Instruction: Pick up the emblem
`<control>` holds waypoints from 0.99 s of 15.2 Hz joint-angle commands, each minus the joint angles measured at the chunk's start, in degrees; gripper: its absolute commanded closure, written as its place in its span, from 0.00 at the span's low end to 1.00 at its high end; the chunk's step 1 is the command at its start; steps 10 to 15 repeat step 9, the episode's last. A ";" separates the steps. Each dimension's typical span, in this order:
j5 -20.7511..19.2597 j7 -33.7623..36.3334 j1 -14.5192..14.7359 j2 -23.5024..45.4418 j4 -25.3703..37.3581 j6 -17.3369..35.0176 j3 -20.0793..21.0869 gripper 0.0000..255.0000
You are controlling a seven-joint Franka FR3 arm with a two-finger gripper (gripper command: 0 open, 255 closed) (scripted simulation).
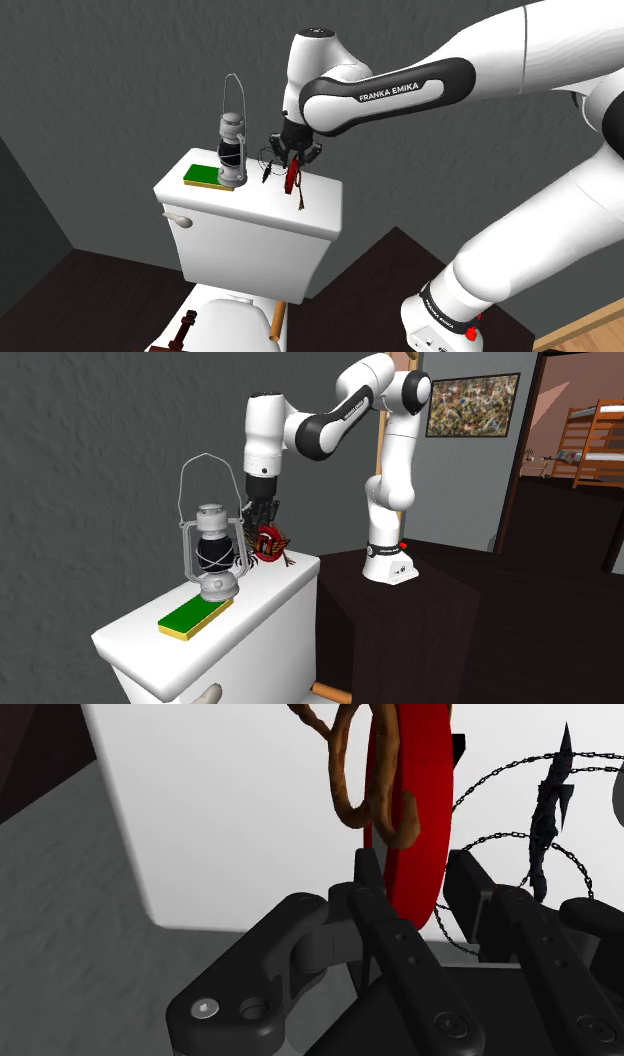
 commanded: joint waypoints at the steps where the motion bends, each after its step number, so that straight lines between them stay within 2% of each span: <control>1: 0.44 -0.41 0.06 -0.69 0.87 -1.47 -0.13 1.00; 7: 1.34 -1.50 0.13 -2.24 4.12 -6.06 -0.56 1.00; 15: 1.36 -1.53 0.13 -2.27 4.20 -6.17 -0.57 1.00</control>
